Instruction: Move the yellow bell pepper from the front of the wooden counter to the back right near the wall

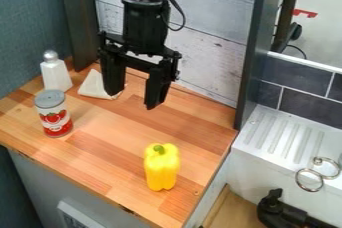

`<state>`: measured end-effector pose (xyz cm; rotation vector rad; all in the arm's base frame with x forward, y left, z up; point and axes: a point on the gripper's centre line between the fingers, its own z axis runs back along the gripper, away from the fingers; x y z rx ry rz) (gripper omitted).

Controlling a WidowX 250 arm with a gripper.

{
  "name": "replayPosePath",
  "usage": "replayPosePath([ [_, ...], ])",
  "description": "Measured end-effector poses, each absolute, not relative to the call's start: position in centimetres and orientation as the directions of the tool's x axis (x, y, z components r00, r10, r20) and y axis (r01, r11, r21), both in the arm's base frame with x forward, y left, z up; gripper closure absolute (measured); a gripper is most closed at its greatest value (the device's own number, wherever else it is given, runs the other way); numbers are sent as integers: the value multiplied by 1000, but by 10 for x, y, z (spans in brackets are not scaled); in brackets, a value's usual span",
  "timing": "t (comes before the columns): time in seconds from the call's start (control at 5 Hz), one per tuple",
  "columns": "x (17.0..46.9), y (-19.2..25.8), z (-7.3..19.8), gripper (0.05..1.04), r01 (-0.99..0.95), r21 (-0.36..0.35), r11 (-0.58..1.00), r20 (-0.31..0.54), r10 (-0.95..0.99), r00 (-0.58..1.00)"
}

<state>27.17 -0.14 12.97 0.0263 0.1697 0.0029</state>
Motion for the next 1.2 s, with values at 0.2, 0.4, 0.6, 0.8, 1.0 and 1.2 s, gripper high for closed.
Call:
replayPosePath([
  [0.2, 270, -2, 122, 83, 2, 27, 1000, -200, 4, 980],
  [0.4, 263, -21, 115, 83, 95, 30, 995, -226, -85, 970],
  [0.6, 260, -34, 110, 83, 127, 15, 992, -222, -121, 968],
  [0.8, 257, -43, 107, 83, 158, 16, 987, -243, -149, 959],
  [1.0, 255, -42, 100, 83, 143, 27, 989, -285, -130, 950],
  [1.2, 258, -41, 90, 83, 151, 23, 988, -294, -137, 946],
])
